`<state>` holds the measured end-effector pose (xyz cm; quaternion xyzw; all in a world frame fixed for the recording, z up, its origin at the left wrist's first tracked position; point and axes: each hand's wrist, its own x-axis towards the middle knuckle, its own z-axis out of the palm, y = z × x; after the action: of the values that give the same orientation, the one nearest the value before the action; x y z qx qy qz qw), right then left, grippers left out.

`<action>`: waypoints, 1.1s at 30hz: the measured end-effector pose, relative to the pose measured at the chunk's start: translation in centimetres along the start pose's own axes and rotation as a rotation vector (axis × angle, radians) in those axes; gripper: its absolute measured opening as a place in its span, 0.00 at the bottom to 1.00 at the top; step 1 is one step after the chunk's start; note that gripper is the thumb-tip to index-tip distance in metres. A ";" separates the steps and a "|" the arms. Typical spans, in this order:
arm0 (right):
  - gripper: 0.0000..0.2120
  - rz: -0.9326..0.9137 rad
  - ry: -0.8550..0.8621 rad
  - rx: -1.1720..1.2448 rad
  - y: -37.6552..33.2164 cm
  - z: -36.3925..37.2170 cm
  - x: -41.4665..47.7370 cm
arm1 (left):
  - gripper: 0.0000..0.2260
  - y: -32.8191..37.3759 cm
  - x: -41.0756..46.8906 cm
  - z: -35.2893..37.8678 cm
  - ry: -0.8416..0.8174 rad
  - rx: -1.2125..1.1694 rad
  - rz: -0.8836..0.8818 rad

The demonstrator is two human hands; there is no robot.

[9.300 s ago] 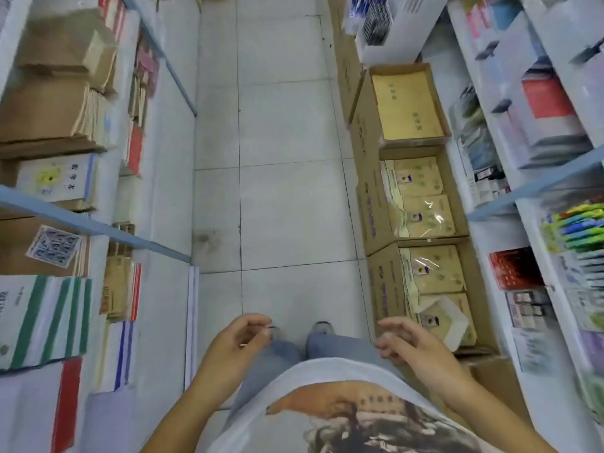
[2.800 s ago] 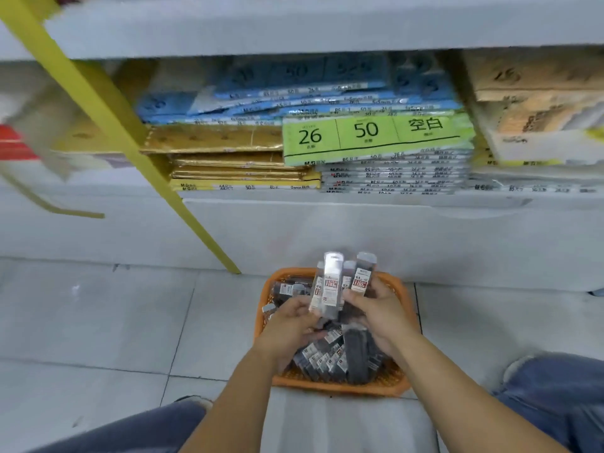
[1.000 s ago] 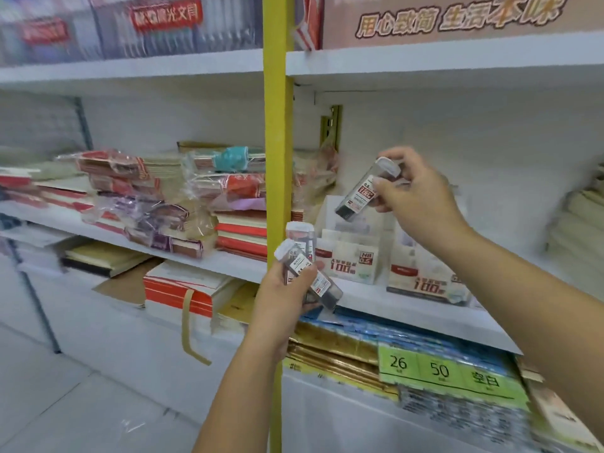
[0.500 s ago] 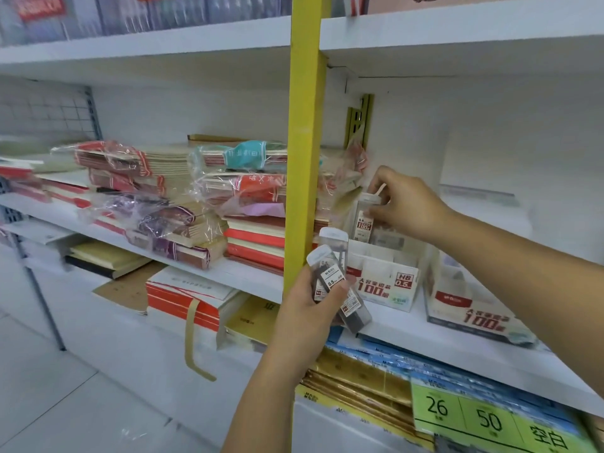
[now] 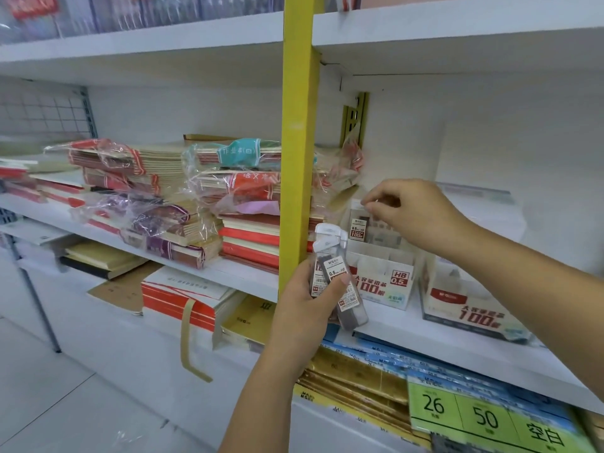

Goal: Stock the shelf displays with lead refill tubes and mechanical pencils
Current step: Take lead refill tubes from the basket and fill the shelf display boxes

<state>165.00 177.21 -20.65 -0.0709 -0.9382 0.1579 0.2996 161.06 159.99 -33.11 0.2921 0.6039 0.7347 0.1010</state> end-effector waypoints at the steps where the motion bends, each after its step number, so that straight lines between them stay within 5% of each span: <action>1: 0.04 0.024 -0.059 0.138 -0.5 -0.3 -0.9 | 0.09 0.1 0.0 0.1 0.001 -0.004 0.013; 6: 0.13 0.047 -0.303 0.443 -2.6 -0.3 -4.0 | 0.08 0.5 0.0 0.5 0.014 0.016 0.101; 10: 0.11 0.112 -0.232 0.505 -2.5 0.0 -4.3 | 0.17 0.4 -0.2 0.8 0.008 0.010 0.097; 12: 0.09 0.174 -0.168 0.545 -2.0 -0.3 -4.0 | 0.13 0.3 -0.2 0.9 0.013 -0.004 0.069; 16: 0.07 0.159 0.193 0.649 -0.8 -2.2 -2.2 | 0.08 0.0 0.2 0.2 0.059 -0.010 0.047; 19: 0.08 -0.023 0.342 0.411 -0.1 -2.6 -0.9 | 0.07 -0.2 0.3 -0.2 0.073 -0.014 0.033; 22: 0.09 -0.108 0.259 0.143 0.5 -1.4 0.2 | 0.06 -0.3 0.4 -0.4 0.076 -0.008 0.030; 33: 0.11 -0.027 0.018 -0.154 2.3 2.7 2.9 | 0.05 -0.2 0.4 -0.7 0.064 -0.001 0.002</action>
<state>161.14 179.37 -21.90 -0.0824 -0.9458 0.0805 0.3037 160.27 159.66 -33.27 0.2689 0.6062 0.7441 0.0807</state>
